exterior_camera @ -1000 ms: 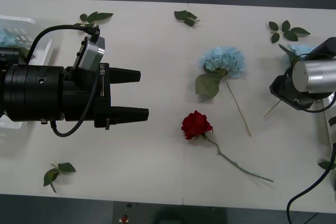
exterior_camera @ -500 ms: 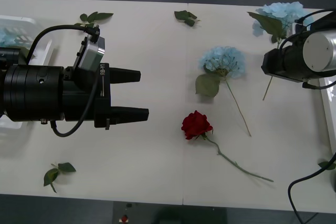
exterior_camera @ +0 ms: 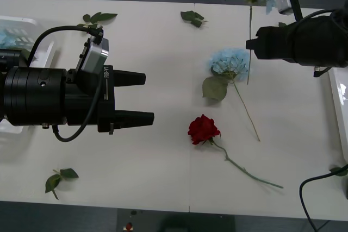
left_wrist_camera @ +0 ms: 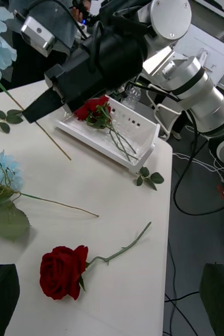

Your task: Put the red flowers into the right box and the blue flowers into the left box

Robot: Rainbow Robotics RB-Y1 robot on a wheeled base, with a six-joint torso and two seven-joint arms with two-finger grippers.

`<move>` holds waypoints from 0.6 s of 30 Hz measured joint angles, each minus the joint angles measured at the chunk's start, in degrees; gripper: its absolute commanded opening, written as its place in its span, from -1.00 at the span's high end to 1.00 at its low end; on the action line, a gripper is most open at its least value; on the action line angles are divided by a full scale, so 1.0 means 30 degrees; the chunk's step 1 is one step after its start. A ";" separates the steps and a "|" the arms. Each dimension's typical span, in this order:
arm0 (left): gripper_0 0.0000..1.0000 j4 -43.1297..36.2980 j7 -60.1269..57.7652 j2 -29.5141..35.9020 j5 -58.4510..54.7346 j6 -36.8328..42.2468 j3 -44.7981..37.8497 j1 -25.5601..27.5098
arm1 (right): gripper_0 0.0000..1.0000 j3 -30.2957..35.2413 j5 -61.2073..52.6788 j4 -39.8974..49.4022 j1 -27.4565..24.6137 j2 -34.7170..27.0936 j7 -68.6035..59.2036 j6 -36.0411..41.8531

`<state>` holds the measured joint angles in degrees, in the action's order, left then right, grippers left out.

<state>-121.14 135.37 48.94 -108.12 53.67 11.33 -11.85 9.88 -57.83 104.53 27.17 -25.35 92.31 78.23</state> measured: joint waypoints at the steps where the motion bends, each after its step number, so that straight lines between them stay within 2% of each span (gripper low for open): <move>1: -1.00 0.0000 0.0000 0.0000 0.0000 0.0000 0.0000 0.0000 | 1.00 0.0095 -0.0667 0.0003 0.0000 0.0003 0.0596 -0.0116; 11: -1.00 -0.0004 0.0000 0.0000 -0.0001 0.0000 0.0000 0.0000 | 1.00 -0.0031 -0.6959 0.0007 0.0000 0.1243 0.3774 -0.3192; 18: -1.00 -0.0009 0.0000 0.0000 -0.0001 0.0000 0.0000 0.0000 | 1.00 -0.2384 -0.9715 0.0012 0.0082 0.1636 0.4862 -0.5810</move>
<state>-121.17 135.37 48.94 -108.12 53.67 11.33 -11.85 2.72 -86.97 104.57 27.41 -20.44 106.89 60.80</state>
